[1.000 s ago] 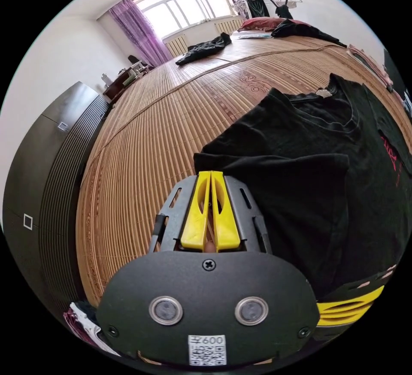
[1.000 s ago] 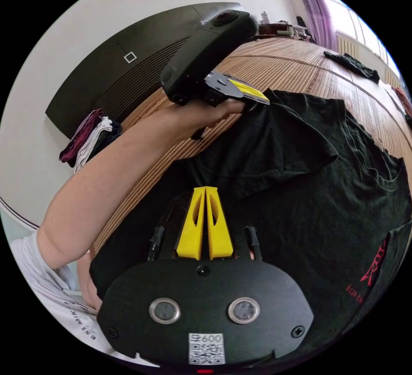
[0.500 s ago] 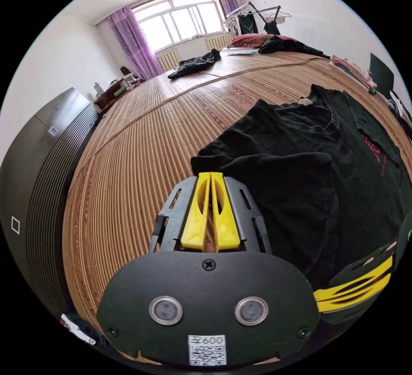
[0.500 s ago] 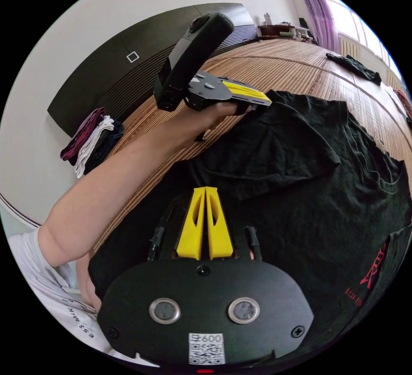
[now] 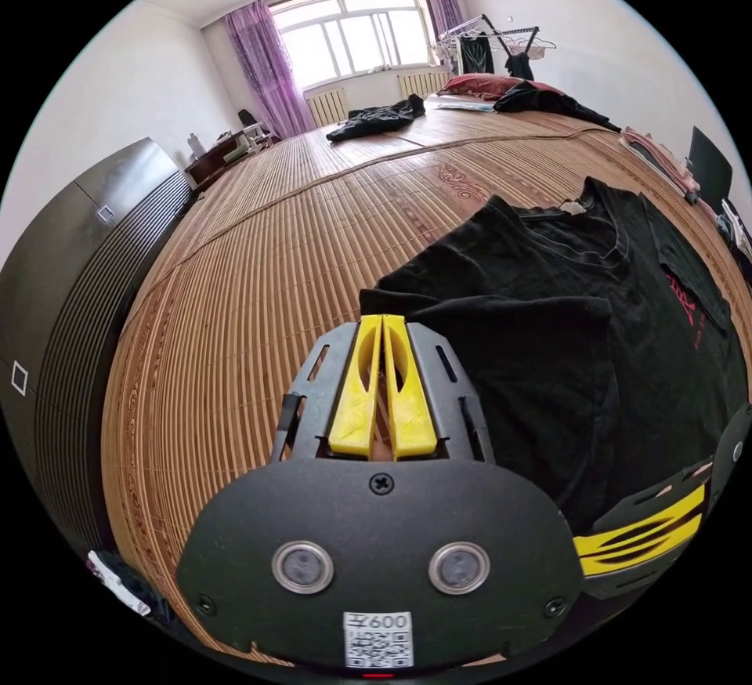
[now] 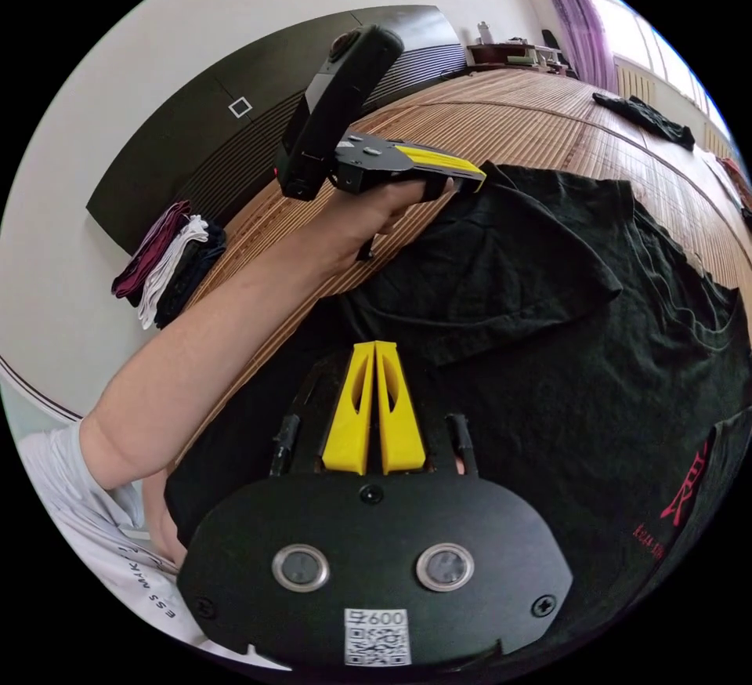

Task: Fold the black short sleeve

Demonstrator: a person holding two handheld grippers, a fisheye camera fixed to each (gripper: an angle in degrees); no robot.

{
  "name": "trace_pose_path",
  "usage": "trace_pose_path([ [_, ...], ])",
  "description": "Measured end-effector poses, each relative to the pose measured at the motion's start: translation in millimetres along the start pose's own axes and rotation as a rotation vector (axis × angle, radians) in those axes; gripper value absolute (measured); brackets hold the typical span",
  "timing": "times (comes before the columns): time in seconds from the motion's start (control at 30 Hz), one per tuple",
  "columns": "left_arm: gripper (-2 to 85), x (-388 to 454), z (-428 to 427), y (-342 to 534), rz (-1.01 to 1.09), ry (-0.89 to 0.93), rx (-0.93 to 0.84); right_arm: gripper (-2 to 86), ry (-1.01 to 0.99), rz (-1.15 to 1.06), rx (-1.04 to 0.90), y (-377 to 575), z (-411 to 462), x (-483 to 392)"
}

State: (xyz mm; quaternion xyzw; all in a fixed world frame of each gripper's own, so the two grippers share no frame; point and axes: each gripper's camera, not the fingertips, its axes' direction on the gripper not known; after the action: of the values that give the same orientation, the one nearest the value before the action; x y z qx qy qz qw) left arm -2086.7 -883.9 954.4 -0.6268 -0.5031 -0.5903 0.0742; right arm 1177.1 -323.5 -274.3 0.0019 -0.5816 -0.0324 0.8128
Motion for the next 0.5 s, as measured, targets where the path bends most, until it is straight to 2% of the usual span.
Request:
trace_pose_path([
  [0.2, 0.1, -6, -21, 8, 0.030, 0.028, 0.080, -0.9, 0.048, -0.036, -0.012, -16, -22, -38],
  [0.33, 0.2, -24, -42, 22, -0.037, 0.042, 0.186, -0.9, 0.030, -0.025, -0.006, -26, -44, -52],
  [0.5, 0.3, -40, -35, 12, -0.096, 0.077, 0.121, -0.9, 0.000, -0.009, 0.002, -40, -75, -63],
])
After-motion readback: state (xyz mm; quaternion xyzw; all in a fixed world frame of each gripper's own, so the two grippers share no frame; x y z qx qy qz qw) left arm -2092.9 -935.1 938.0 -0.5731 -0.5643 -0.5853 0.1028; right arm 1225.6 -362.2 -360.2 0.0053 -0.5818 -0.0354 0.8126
